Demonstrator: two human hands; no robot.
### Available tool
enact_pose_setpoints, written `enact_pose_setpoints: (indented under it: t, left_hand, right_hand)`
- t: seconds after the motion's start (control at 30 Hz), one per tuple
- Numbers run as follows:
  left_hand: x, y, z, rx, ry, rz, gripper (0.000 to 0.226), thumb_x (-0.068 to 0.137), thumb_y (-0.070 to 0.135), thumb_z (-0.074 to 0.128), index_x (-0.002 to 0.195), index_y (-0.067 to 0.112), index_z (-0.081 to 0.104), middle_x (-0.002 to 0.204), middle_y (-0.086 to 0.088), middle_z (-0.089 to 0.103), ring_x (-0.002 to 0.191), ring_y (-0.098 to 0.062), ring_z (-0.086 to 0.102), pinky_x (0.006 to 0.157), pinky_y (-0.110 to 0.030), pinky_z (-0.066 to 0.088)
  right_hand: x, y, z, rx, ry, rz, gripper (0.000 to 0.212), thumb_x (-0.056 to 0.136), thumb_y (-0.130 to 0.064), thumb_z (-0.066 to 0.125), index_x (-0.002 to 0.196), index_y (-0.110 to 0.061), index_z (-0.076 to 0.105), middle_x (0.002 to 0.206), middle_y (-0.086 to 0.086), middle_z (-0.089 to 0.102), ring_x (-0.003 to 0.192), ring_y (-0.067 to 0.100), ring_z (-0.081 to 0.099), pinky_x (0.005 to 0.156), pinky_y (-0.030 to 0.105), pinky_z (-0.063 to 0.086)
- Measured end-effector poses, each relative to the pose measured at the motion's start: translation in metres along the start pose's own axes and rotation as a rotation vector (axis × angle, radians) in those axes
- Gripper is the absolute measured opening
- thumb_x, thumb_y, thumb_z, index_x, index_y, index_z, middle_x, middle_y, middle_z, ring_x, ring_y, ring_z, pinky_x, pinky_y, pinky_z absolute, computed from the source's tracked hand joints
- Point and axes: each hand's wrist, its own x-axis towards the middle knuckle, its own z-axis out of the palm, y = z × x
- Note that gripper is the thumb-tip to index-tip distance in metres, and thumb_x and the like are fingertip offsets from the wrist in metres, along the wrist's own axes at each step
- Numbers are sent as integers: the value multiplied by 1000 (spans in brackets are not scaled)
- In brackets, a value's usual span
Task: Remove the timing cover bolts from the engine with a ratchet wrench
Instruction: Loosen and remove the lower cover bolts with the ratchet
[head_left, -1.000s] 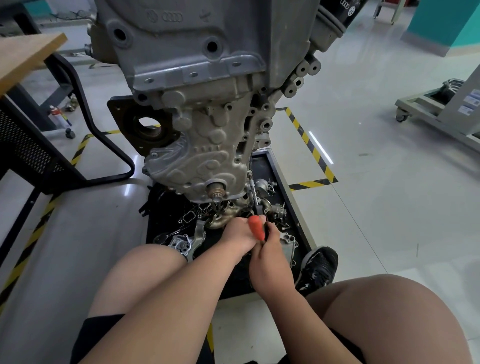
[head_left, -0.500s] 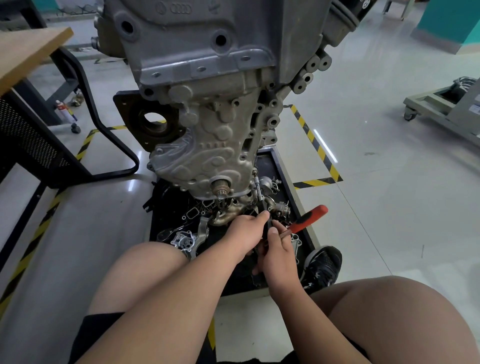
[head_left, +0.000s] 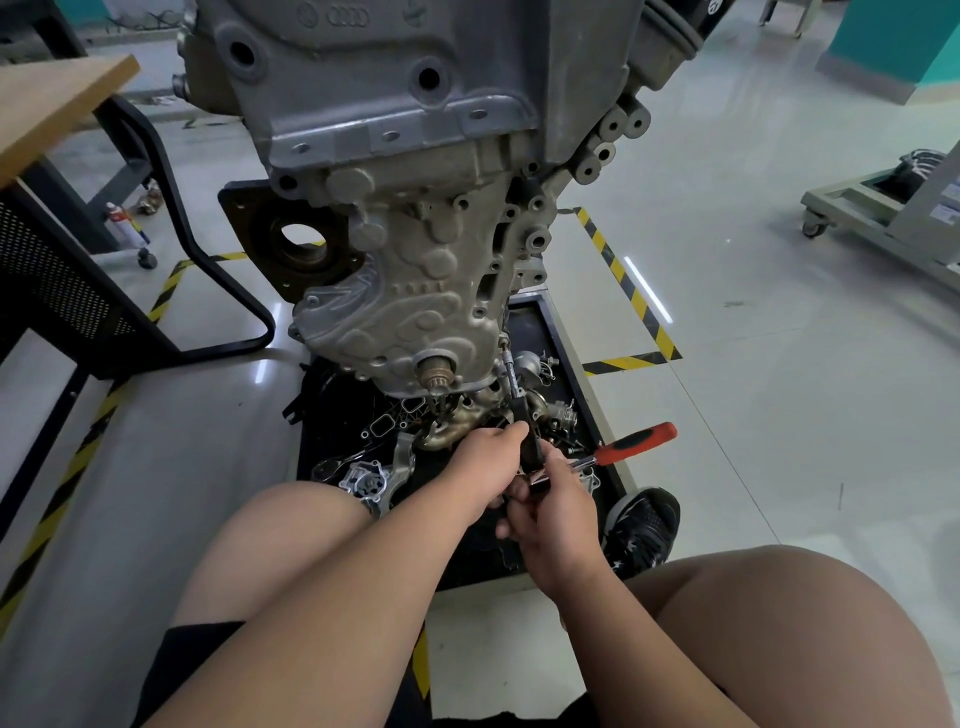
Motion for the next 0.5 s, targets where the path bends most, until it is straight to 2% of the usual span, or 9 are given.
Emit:
enact_pose_setpoints:
  t: [0.1, 0.27, 0.37, 0.5]
  left_hand:
    - [1, 2, 0, -58, 43, -28, 42, 96, 36, 42, 63, 14, 55, 41, 1, 47, 31, -13, 40, 35, -14, 26]
    - [0, 3, 0, -104, 54, -61, 36, 94, 24, 36, 63, 12, 50, 52, -4, 47, 36, -15, 38, 37, -17, 27]
    - [-2, 4, -2, -106, 48, -60, 33, 93, 19, 32, 66, 11, 50, 56, -5, 47, 41, -17, 39, 40, -20, 27]
    - [-3, 7, -9, -219, 50, -72, 25, 96, 11, 35, 84, 13, 56, 63, -1, 47, 45, -13, 35, 40, -19, 24]
  right_hand:
    - [-1, 0, 1, 48, -19, 14, 34, 106, -34, 30, 106, -18, 60, 48, -1, 44, 33, 10, 39, 38, 24, 38]
    - [-1, -3, -1, 112, -29, 91, 38, 104, -38, 33, 97, -13, 61, 47, -1, 45, 36, 12, 45, 39, 25, 38]
    - [1, -6, -1, -36, 4, 90, 39, 102, -39, 40, 87, -9, 61, 49, 1, 46, 41, 17, 45, 43, 26, 40]
    - [5, -15, -2, -269, 146, -25, 21, 99, -25, 51, 85, -10, 57, 50, 5, 52, 33, 15, 38, 41, 25, 39]
